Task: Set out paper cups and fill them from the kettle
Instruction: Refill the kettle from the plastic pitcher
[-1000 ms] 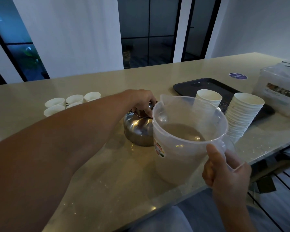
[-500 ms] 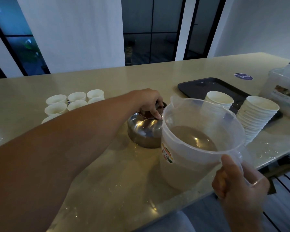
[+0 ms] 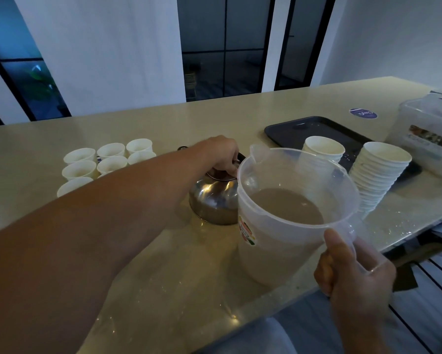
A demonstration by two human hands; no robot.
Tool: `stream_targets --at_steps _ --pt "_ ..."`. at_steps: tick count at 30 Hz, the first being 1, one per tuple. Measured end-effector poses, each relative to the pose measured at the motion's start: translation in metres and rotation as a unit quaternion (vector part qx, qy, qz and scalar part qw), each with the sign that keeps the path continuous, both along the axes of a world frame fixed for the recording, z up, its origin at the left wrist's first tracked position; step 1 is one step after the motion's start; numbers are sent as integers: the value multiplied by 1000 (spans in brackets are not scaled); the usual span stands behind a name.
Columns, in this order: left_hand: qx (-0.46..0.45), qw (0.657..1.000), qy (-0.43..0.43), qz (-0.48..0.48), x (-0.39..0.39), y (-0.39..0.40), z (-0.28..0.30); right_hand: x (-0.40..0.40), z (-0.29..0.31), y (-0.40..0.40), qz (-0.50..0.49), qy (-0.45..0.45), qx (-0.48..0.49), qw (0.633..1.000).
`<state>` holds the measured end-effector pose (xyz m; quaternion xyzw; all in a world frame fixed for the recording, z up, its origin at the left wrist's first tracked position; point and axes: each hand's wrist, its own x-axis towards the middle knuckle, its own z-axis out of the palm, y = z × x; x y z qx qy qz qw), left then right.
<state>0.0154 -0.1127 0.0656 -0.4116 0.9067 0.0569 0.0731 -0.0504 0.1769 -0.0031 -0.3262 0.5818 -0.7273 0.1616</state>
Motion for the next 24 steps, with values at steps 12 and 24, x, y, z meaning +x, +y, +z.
stream_targets --at_steps 12,24 --pt "-91 995 -10 -31 15 5 -22 -2 -3 2 -2 37 2 999" --pt "-3 981 183 64 37 32 -65 -8 4 12 85 50 33 995"
